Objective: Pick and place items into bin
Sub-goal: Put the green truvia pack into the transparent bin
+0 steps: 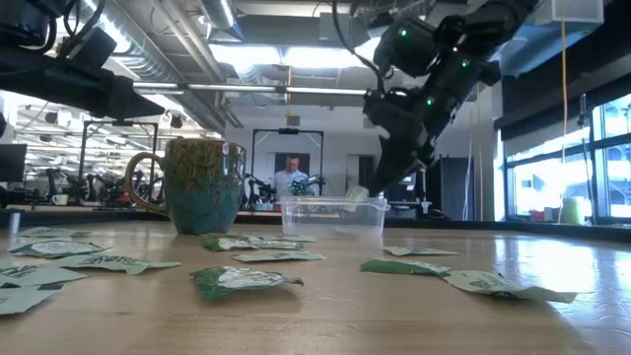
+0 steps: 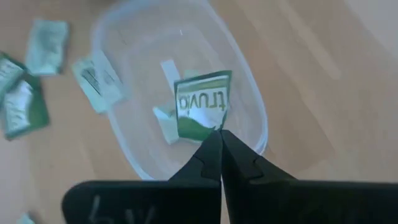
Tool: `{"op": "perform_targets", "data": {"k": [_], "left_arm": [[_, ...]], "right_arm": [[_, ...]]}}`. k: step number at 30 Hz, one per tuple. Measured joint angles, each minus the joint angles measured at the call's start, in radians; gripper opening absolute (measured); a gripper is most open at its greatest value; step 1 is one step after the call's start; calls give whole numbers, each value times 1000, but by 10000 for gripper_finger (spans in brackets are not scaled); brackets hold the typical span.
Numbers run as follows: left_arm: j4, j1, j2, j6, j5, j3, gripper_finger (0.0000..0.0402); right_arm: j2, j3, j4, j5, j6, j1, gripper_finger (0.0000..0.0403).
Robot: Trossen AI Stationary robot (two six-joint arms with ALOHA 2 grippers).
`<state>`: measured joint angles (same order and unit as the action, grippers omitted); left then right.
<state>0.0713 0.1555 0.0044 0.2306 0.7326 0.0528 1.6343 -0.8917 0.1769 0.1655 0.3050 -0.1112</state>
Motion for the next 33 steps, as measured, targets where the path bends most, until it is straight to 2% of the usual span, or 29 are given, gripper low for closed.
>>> {"op": "perform_targets", "data": {"k": [8,17,20,25,29,33], "left_arm": [[0,0,0,0,0,0,45],[0,0,0,0,-1,0,45],[0,0,0,0,-1,0,45],[0,0,0,0,-1,0,45],[0,0,0,0,1,0,45],[0,0,0,0,1,0,45]], "right_arm": [[8,0,-2,-1,0,0,11],[-7,0,21,-1,-44,1,73],[-71,0,122,-13,-7,6,90],[-215,-1,393,-185,133,79,96],[-285,-1,596,-193,310,179,96],[-303,-1,773,-185,544,288,96]]}}
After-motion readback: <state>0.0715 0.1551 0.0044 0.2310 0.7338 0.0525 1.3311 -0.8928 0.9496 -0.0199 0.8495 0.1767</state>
